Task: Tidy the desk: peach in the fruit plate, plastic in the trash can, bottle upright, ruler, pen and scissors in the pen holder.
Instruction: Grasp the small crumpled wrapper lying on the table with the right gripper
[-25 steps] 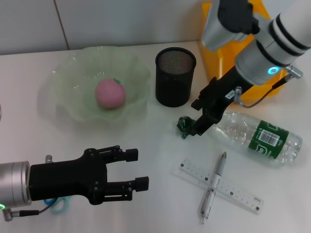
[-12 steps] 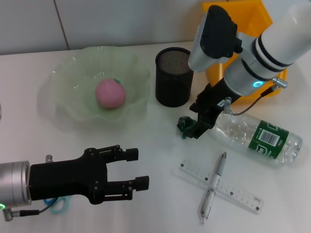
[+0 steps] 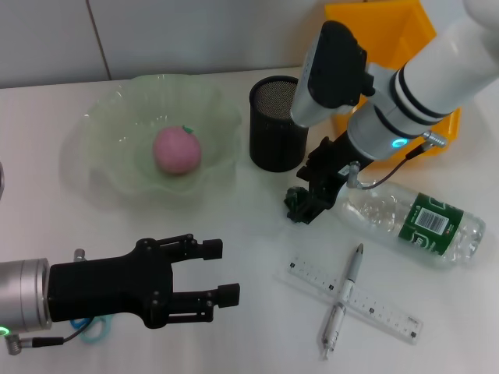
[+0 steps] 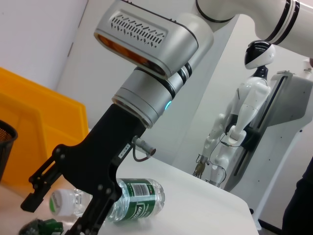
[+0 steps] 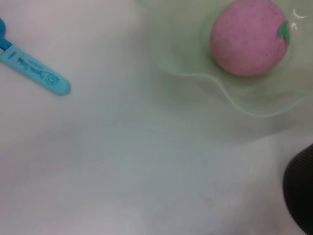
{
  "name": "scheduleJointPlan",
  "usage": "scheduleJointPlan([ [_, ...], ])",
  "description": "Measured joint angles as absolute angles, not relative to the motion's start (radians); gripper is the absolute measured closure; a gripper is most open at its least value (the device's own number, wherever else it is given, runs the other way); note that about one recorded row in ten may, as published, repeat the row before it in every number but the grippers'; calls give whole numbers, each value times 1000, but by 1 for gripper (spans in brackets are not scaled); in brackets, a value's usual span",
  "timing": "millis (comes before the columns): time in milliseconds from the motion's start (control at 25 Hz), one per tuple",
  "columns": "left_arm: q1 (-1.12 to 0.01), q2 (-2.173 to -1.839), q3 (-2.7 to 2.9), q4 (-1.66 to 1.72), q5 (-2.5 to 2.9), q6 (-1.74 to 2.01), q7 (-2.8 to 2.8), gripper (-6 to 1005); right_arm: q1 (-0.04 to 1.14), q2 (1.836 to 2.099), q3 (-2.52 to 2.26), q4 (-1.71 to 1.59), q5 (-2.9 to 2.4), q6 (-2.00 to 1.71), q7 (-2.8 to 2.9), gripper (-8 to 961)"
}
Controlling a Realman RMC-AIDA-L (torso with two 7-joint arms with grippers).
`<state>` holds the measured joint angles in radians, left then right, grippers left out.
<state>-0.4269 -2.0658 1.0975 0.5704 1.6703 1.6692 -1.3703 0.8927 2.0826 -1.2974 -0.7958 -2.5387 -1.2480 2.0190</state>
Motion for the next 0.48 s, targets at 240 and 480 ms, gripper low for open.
scheduleJointPlan([
  [240, -428, -2063, 1096, 570, 1672, 1669, -1373, 197, 895, 2083, -1343, -776, -2511, -1213, 2017, 195],
  [480, -428, -2061, 1098, 571, 1679, 1661, -1375, 198, 901, 2083, -1347, -755, -2509, -1195, 2017, 197],
])
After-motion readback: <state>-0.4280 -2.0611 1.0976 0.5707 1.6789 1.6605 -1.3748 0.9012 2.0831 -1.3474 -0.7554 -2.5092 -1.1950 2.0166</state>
